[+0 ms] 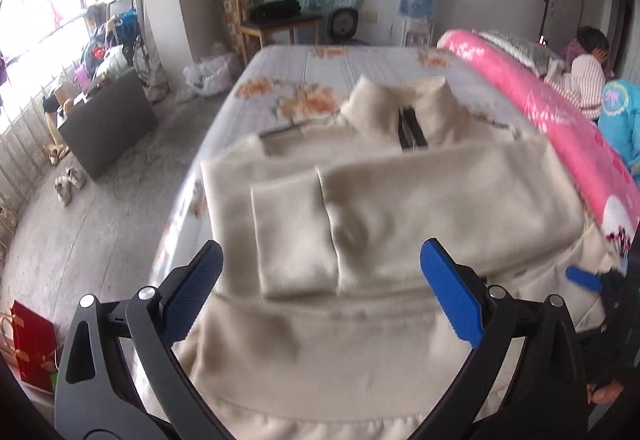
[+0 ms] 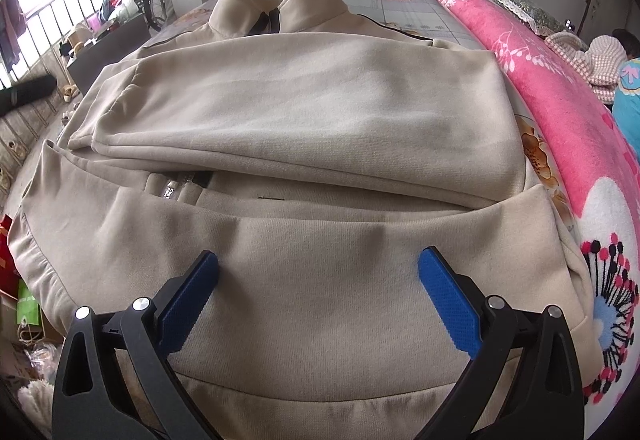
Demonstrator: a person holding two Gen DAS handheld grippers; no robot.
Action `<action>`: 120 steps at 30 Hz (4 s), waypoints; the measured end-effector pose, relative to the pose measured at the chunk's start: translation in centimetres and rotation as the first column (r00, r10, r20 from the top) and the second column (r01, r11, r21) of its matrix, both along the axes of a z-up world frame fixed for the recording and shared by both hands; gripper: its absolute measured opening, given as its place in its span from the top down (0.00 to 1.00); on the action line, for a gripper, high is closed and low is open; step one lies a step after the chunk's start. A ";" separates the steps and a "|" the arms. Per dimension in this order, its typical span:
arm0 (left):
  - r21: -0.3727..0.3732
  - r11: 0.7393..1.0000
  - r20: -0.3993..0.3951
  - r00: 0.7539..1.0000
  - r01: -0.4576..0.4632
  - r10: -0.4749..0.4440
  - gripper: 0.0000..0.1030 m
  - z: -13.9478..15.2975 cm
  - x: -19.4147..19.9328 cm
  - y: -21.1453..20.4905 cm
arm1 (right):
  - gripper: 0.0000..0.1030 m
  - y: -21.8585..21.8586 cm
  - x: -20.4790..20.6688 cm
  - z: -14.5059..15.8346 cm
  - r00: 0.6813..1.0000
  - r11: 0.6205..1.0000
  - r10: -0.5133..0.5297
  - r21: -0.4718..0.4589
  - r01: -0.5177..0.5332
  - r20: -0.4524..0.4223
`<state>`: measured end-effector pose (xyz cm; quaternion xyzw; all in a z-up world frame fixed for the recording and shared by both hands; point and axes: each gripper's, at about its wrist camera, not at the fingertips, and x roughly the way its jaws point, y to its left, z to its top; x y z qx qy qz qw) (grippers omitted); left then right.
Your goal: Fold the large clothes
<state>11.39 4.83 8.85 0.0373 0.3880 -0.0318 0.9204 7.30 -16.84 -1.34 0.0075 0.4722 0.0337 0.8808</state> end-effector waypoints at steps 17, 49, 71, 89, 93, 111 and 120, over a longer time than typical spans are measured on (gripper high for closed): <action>-0.294 0.951 -0.045 0.992 0.100 -0.118 0.33 2.0 19.1 -1.0 | 0.06 -3.5 12.2 10.9 0.995 0.913 0.071 0.398 -0.094 0.072; -0.163 0.926 -0.127 0.923 0.341 -0.362 0.93 0.3 16.0 -4.9 | 0.91 -1.5 20.8 9.9 0.987 0.982 0.158 0.104 -0.160 0.026; -0.181 0.931 -0.233 0.906 0.317 -0.353 0.84 -5.6 11.3 -3.3 | 0.64 1.5 17.6 8.7 0.953 0.939 0.288 0.170 -0.301 0.097; -0.115 0.948 -0.270 0.909 0.298 -0.318 0.79 -6.9 15.6 -6.5 | 0.70 4.8 19.1 2.8 0.957 0.956 0.290 0.049 -0.289 -0.012; -0.112 0.942 -0.218 0.917 0.317 -0.334 0.79 -7.4 14.2 -5.7 | 0.70 2.6 18.0 4.1 0.965 0.965 0.261 -0.009 -0.261 0.023; -0.228 0.940 -0.235 0.923 0.253 -0.306 0.77 -7.4 14.1 -4.4 | 0.68 -4.6 15.6 3.7 0.990 0.967 0.136 0.220 -0.128 -0.021; -0.249 0.935 -0.211 0.927 0.255 -0.309 0.59 -3.2 9.1 -2.7 | 0.42 -5.3 8.6 6.9 0.993 0.957 0.115 0.268 -0.114 0.013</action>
